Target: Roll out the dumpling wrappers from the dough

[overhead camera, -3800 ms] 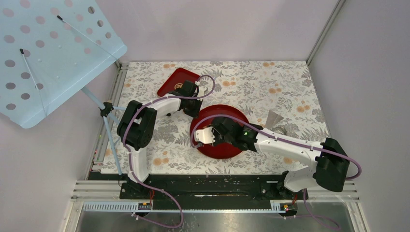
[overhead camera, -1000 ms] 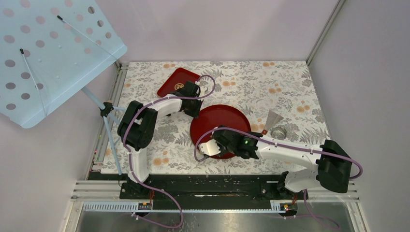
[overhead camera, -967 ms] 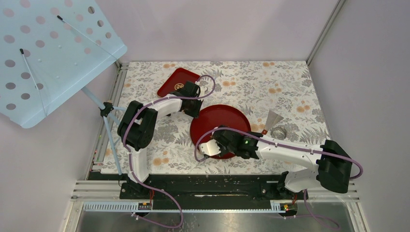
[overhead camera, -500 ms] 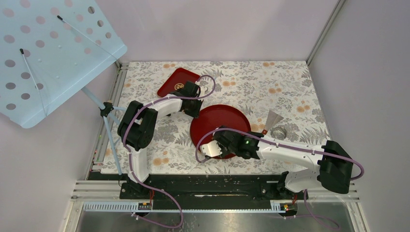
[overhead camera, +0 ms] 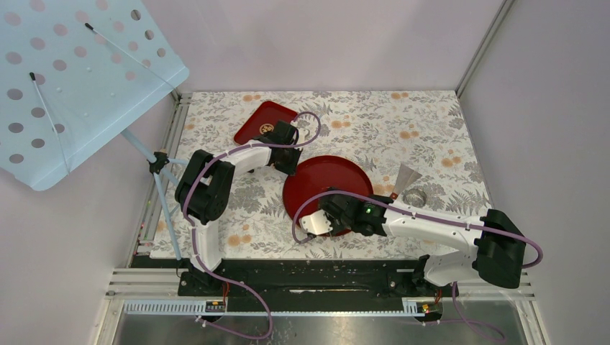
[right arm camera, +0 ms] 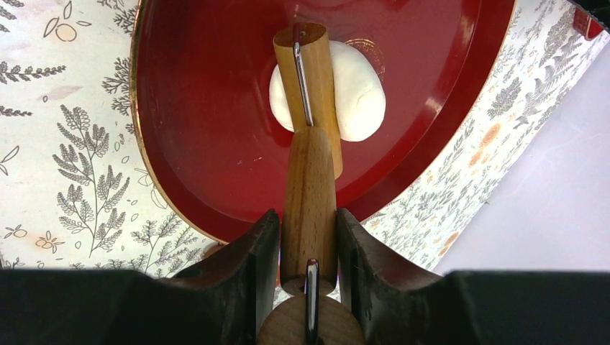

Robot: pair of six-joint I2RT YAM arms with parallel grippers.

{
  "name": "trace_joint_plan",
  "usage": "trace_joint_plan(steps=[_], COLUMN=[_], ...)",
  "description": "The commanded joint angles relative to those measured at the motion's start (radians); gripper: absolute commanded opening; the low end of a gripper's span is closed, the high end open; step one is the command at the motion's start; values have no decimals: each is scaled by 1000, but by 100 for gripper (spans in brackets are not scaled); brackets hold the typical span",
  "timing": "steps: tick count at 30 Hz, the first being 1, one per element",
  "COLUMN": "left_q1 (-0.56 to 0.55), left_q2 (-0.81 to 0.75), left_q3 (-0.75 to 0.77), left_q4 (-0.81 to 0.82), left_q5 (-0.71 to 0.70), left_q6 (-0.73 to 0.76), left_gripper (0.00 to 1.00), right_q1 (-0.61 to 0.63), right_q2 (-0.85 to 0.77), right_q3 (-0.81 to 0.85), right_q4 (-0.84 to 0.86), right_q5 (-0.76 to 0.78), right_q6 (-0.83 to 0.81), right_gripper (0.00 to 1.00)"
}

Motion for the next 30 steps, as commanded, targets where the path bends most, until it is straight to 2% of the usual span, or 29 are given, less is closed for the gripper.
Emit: trace_joint_plan(steps=[1, 21, 30], left_q1=[-12, -16, -21], left_q2=[30, 31, 32], left_q3=[0, 0, -2], left_q4=[-1, -1, -2], left_q5=[-64, -60, -61], left_q6=[6, 11, 15], left_gripper=[0, 0, 0], right_q1=[5, 5, 5], right_q2=[41, 41, 11], right_q3=[-38, 7, 75], right_q4=[-280, -324, -109], right_q5=[-99, -90, 72], right_q6=[45, 41, 50], right_gripper=[0, 0, 0])
